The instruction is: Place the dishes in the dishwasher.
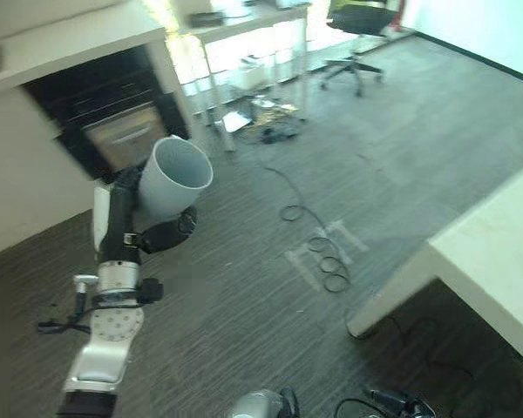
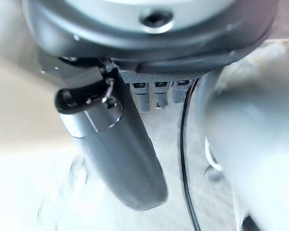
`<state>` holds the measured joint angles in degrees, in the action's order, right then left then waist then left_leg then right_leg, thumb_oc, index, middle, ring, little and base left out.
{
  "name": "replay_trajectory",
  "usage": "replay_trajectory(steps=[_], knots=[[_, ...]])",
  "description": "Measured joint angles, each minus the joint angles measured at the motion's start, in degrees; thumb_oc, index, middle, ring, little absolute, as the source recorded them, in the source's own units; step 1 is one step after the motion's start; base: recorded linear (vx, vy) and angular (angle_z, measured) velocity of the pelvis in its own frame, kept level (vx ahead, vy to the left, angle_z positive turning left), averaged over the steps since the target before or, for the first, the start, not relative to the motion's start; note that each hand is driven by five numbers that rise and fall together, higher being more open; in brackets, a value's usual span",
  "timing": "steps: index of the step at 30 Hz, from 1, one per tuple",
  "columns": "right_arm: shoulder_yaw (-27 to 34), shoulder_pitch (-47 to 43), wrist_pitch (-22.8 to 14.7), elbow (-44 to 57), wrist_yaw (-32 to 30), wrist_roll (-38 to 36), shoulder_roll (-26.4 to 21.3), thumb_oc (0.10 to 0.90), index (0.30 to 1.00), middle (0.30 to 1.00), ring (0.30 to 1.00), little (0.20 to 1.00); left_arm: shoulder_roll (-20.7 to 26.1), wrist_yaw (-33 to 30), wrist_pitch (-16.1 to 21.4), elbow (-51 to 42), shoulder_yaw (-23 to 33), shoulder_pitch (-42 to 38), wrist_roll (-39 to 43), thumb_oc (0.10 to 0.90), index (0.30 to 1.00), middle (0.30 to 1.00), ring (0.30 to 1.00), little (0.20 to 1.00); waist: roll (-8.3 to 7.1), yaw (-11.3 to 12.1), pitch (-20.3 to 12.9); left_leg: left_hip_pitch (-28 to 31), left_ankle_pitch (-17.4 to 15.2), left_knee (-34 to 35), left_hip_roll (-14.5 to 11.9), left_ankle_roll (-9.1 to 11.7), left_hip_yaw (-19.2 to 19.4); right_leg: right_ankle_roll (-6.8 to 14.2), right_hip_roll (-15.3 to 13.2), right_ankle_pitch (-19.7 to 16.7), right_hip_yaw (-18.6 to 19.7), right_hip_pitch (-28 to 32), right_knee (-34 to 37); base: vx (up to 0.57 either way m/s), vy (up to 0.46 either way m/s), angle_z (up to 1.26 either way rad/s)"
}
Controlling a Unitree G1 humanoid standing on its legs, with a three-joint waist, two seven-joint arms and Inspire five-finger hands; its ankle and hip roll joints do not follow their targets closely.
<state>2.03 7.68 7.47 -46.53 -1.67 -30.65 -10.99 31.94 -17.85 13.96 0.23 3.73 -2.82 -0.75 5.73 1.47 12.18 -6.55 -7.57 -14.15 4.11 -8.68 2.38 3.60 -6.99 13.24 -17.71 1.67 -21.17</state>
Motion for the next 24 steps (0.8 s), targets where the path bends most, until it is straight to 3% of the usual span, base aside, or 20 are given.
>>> replay_trajectory(steps=[1,2,3,4,5,6,8,10,12,13,14,15,17,19,22,24], knots=[[-1.4,-0.2,0.1,0.2,0.4,-0.9,0.0,0.800,0.900,0.900,0.900,0.900,0.0,0.1,-0.1,1.5,-0.2,-1.6,-0.1,0.400,0.300,0.300,0.300,0.300,-0.38,-1.0,0.1,0.9,0.3,3.3,0.4,7.9,-2.4,-2.3,4.3,0.4,3.8,-2.2,1.3,0.10,-0.126,1.97],[-1.8,-1.4,0.3,-1.0,1.2,-1.5,1.0,0.800,0.900,0.900,0.900,0.900,1.6,0.0,0.2,1.3,0.7,-0.7,0.0,0.400,0.300,0.300,0.300,0.300,-3.56,-0.6,0.5,-0.7,-1.8,-0.7,-0.3,11.3,1.9,-4.2,3.6,-0.8,4.8,-4.6,1.8,0.15,-0.194,1.84],[-1.7,-0.2,0.2,-0.6,2.3,-2.7,1.3,0.800,0.900,0.900,0.900,0.900,3.4,0.0,0.2,1.1,1.1,-0.9,0.0,0.400,0.300,0.300,0.300,0.300,-4.87,-1.0,0.5,0.2,-5.1,-3.2,-4.6,2.9,7.1,-2.3,2.0,0.3,6.9,-6.6,-2.8,0.13,-0.195,1.49],[-2.0,0.4,-0.2,-1.3,2.9,-3.6,1.3,0.800,0.900,0.900,0.900,0.900,2.8,0.2,0.0,1.5,1.1,-1.4,0.0,0.400,0.300,0.300,0.300,0.300,-6.56,-1.6,0.6,0.3,-6.1,-4.8,-0.8,4.0,4.5,0.2,0.6,2.4,13.1,-7.6,-5.7,0.09,-0.230,1.56],[-1.8,0.9,0.0,-1.9,3.9,-3.9,1.0,0.800,0.900,0.900,0.900,0.900,2.9,0.4,0.0,1.4,0.7,-1.4,0.3,0.400,0.300,0.300,0.300,0.300,-6.97,-1.8,0.3,1.0,-5.3,-4.3,0.7,2.8,2.2,-0.3,0.8,3.5,16.4,-9.5,-7.1,0.03,-0.218,1.31],[-1.8,0.9,0.0,-2.7,4.6,-3.9,0.9,0.800,0.900,0.900,0.900,0.900,3.2,0.8,0.0,1.3,0.6,-1.4,0.3,0.400,0.300,0.300,0.300,0.300,-6.80,-2.1,0.4,1.0,-5.3,-4.2,1.0,2.8,1.1,-0.2,1.5,3.6,16.8,-10.4,-7.0,-0.02,-0.186,1.17],[-1.6,0.6,0.3,-4.3,7.2,-5.4,0.7,0.800,0.900,0.900,0.900,0.900,3.8,1.3,-0.1,1.2,0.8,-1.3,0.4,0.400,0.300,0.300,0.300,0.300,-5.95,-1.5,0.8,2.1,-4.9,-3.1,1.4,3.0,-1.1,-1.1,3.5,3.4,15.3,-14.7,-6.8,-0.01,-0.164,0.85],[-1.9,-0.3,0.3,-4.4,9.0,-5.6,-0.1,0.800,0.900,0.900,0.900,0.900,3.8,2.4,-0.2,1.1,0.8,-0.3,0.5,0.400,0.300,0.300,0.300,0.300,-5.60,-1.1,0.8,4.5,-4.8,-1.5,1.3,3.2,-1.3,-5.6,5.4,0.6,11.7,-17.3,-5.7,0.03,-0.166,0.58],[-3.2,-1.6,0.8,-5.6,9.9,-5.3,-0.9,0.800,0.900,0.900,0.900,0.900,3.8,3.9,-0.2,0.0,0.6,0.7,0.4,0.400,0.300,0.300,0.300,0.300,-5.99,-1.0,0.5,6.3,-5.1,-1.2,2.5,3.7,-1.0,-7.6,6.0,-4.3,8.4,-17.1,-1.0,0.04,-0.140,0.62],[-3.7,-1.8,1.1,-5.6,10.3,-4.8,-1.8,0.800,0.900,0.900,0.900,0.900,3.2,4.4,-0.2,-1.0,0.4,1.5,0.3,0.400,0.300,0.300,0.300,0.300,-5.31,-1.1,0.3,7.0,-5.5,-1.3,3.2,4.4,-1.2,-8.1,5.9,-7.6,8.6,-16.6,-0.1,0.03,-0.140,0.61],[-4.1,-2.0,1.4,-5.6,10.5,-4.1,-2.8,0.800,0.900,0.900,0.900,0.900,3.3,4.9,-0.2,-1.7,-0.1,2.4,0.3,0.400,0.300,0.300,0.300,0.300,-4.08,-0.6,-0.1,6.7,-4.9,-1.9,2.9,5.4,-0.9,-8.3,6.0,-7.8,8.5,-15.5,1.0,0.01,-0.164,0.47],[-5.7,-2.8,1.8,-6.2,10.6,-4.1,-3.5,0.800,0.900,0.900,0.900,0.900,3.4,5.0,-0.2,-1.9,-0.1,2.4,0.4,0.400,0.300,0.300,0.300,0.300,-4.31,0.5,0.0,5.4,-4.7,-4.2,3.0,7.4,0.0,-8.8,5.1,-8.0,8.5,-13.9,2.4,0.00,-0.134,0.40],[-5.5,-3.5,2.2,-7.7,11.0,-4.6,-3.7,0.800,0.900,0.900,0.900,0.900,4.4,6.3,0.1,-2.1,-0.2,1.3,0.5,0.400,0.300,0.300,0.300,0.300,-5.57,0.3,0.1,2.4,-5.6,-4.9,0.1,8.8,3.7,-9.3,3.8,-7.2,8.7,-11.8,3.5,0.00,-0.033,0.62],[-4.3,-4.0,1.7,-9.5,11.3,-5.6,-4.0,0.800,0.900,0.900,0.900,0.900,5.3,7.1,0.5,-2.1,-0.1,0.1,0.6,0.400,0.300,0.300,0.300,0.300,-6.13,0.8,0.3,-1.6,-4.5,-4.5,-3.4,9.7,4.2,-9.1,3.3,-6.6,8.2,-10.7,4.0,0.03,0.070,0.39],[-2.9,-4.4,0.9,-12.5,12.5,-5.5,-5.0,0.800,0.900,0.900,0.900,0.900,5.6,8.8,1.2,-2.1,0.0,-0.1,0.6,0.400,0.300,0.300,0.300,0.300,-5.47,0.2,0.5,-6.4,-2.2,-4.6,-7.4,10.7,1.4,-7.9,3.4,-4.6,7.8,-9.6,3.4,0.04,0.093,0.05],[-2.3,-3.6,0.9,-13.2,13.0,-5.5,-5.7,0.800,0.900,0.900,0.900,0.900,5.5,10.9,1.4,-2.6,-0.3,-0.1,0.6,0.400,0.300,0.300,0.300,0.300,-4.37,-1.5,0.6,-7.0,-0.6,-4.4,-10.1,10.8,2.0,-6.9,3.5,-3.7,6.5,-8.6,2.8,0.05,0.100,0.19]])
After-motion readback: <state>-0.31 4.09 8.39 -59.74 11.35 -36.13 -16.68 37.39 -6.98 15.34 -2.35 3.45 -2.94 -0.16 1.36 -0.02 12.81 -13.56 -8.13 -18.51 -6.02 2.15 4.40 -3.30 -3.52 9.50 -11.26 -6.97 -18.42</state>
